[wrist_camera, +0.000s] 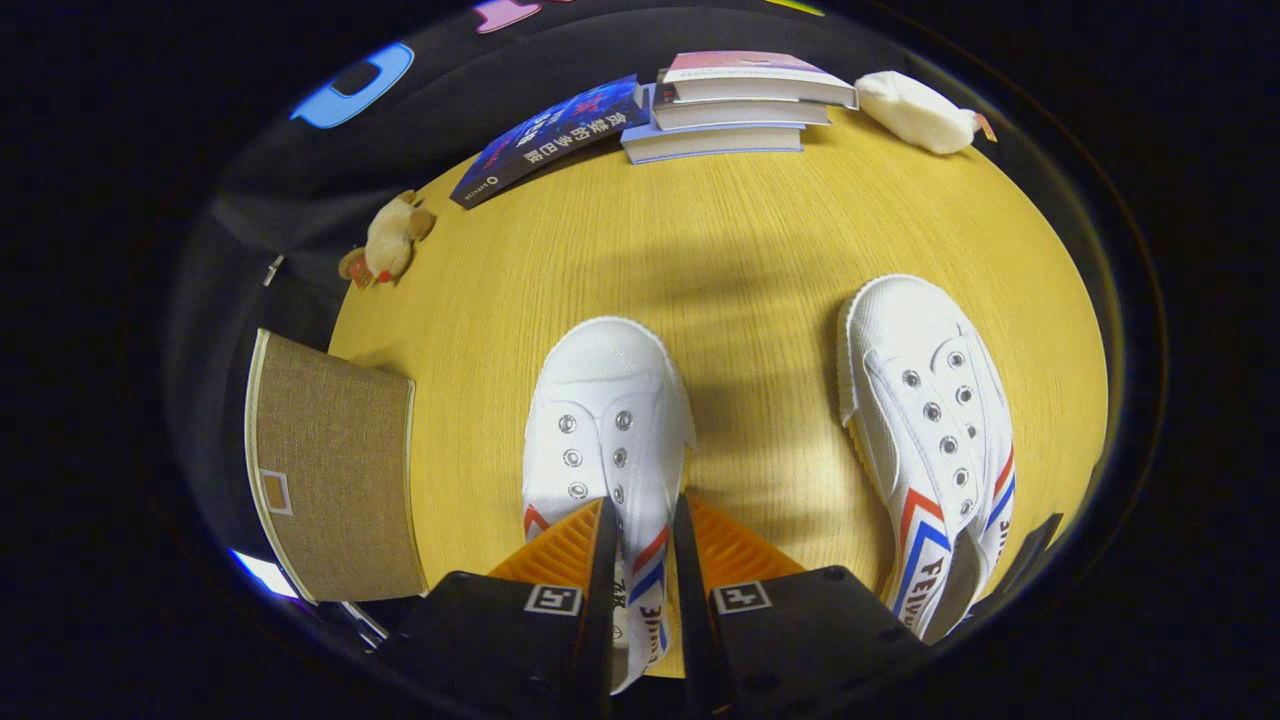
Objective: Open the storage box then place both shoes into the box .Put the left shoe in first, then the right shoe, with the right side of both shoes facing outward in a uniform manner.
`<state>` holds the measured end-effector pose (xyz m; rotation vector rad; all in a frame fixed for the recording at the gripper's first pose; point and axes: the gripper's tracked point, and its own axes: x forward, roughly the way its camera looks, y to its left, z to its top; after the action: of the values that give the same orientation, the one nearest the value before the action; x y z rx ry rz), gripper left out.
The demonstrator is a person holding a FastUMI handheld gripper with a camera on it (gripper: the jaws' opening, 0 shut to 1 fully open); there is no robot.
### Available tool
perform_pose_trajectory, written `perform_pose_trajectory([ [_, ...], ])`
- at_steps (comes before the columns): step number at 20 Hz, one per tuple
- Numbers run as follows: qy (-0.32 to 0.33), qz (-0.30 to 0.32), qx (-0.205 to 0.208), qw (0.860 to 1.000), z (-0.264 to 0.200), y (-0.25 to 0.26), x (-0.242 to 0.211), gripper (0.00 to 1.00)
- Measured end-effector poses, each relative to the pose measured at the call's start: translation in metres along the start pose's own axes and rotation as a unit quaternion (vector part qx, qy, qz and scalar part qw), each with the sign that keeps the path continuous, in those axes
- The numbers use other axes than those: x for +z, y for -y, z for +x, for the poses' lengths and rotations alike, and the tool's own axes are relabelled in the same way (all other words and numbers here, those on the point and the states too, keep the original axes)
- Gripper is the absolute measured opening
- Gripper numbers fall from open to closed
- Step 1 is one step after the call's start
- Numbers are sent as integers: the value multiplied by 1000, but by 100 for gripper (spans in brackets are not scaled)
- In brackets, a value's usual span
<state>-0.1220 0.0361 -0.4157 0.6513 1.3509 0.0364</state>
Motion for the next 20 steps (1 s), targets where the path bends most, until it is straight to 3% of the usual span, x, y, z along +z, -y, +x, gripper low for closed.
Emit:
perform_pose_trajectory([
  [1,4,18,4,1000,-6,-3,1,18],
  [4,8,37,5,999,-10,-1,-3,11],
  [13,67,54,52,995,-85,-38,21,11],
  [20,144,-2,115,983,-187,-138,79,10],
])
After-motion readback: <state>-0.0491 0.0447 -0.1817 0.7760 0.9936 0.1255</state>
